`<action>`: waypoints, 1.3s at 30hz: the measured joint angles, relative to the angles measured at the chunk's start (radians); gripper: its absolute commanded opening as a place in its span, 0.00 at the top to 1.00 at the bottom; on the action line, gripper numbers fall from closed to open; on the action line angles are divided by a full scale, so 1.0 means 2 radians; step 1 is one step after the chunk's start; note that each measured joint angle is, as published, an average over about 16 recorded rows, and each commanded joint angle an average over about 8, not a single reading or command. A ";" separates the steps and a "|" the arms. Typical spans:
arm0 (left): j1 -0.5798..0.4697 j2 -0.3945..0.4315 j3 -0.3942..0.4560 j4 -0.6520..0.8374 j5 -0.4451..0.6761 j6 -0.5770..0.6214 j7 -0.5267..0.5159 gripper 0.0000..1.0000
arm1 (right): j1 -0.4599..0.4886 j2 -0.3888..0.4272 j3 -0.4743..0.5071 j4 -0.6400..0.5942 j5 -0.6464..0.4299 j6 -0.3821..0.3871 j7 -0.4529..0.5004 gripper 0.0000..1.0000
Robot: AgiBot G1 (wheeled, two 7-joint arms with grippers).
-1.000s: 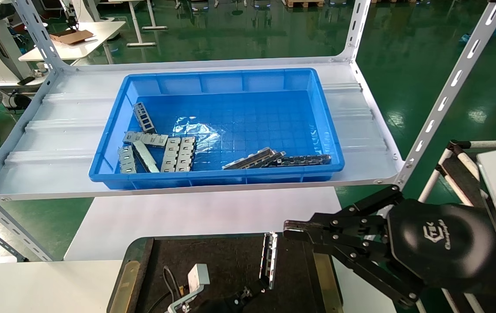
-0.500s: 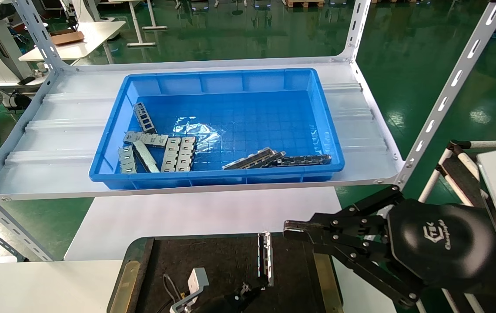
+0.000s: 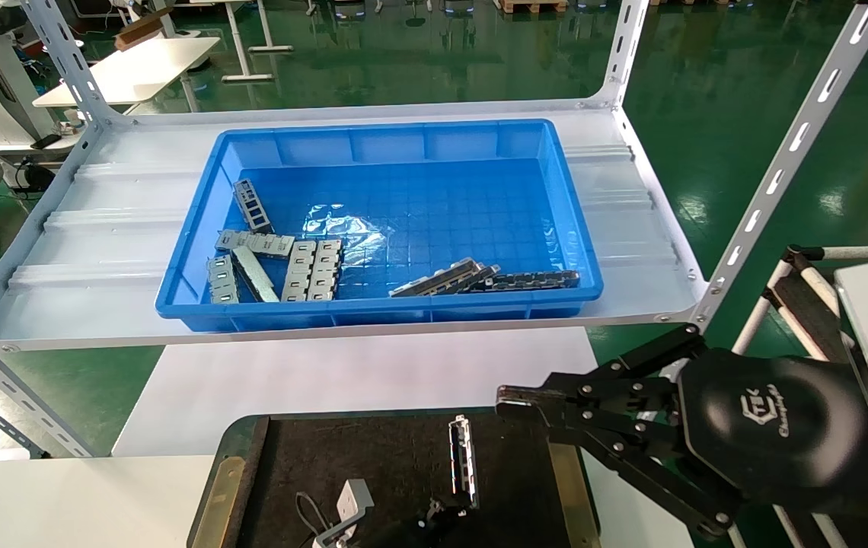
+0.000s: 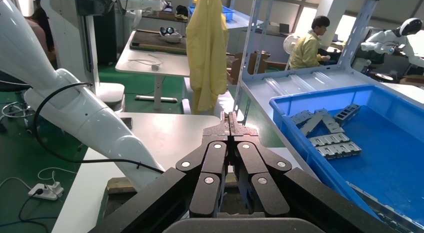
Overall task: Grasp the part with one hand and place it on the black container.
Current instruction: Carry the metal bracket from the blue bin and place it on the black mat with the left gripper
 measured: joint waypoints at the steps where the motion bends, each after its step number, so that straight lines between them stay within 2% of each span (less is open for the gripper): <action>1: -0.002 0.002 0.001 0.004 0.002 0.000 -0.004 1.00 | 0.000 0.000 0.000 0.000 0.000 0.000 0.000 0.98; 3: -0.005 0.005 0.003 0.011 0.007 -0.001 -0.012 1.00 | 0.000 0.000 0.000 0.000 0.000 0.000 0.000 0.91; 6: -0.010 0.009 0.005 0.020 0.014 -0.002 -0.023 0.99 | 0.000 0.000 0.000 0.000 0.000 0.000 0.000 0.55; 7: -0.011 0.010 0.006 0.022 0.016 -0.002 -0.027 0.94 | 0.000 0.000 0.000 0.000 0.000 0.000 0.000 0.43; 10: -0.014 0.012 0.008 0.026 0.023 -0.002 -0.038 0.59 | 0.000 0.000 0.000 0.000 0.000 0.000 0.000 0.08; 11: -0.014 0.012 0.009 0.026 0.025 -0.002 -0.041 0.46 | 0.000 0.000 0.000 0.000 0.000 0.000 0.000 0.02; 14: -0.015 0.013 0.010 0.027 0.032 -0.002 -0.051 0.10 | 0.000 0.000 0.000 0.000 0.000 0.000 0.000 0.00; 15: -0.016 0.013 0.011 0.027 0.035 -0.002 -0.055 0.03 | 0.000 0.000 0.000 0.000 0.000 0.000 0.000 0.00; 16: -0.016 0.013 0.012 0.026 0.037 -0.002 -0.058 0.00 | 0.000 0.000 0.000 0.000 0.000 0.000 0.000 0.00; 39: -0.018 0.011 0.013 0.009 0.099 0.009 -0.133 0.00 | 0.000 0.000 -0.001 0.000 0.000 0.000 0.000 0.00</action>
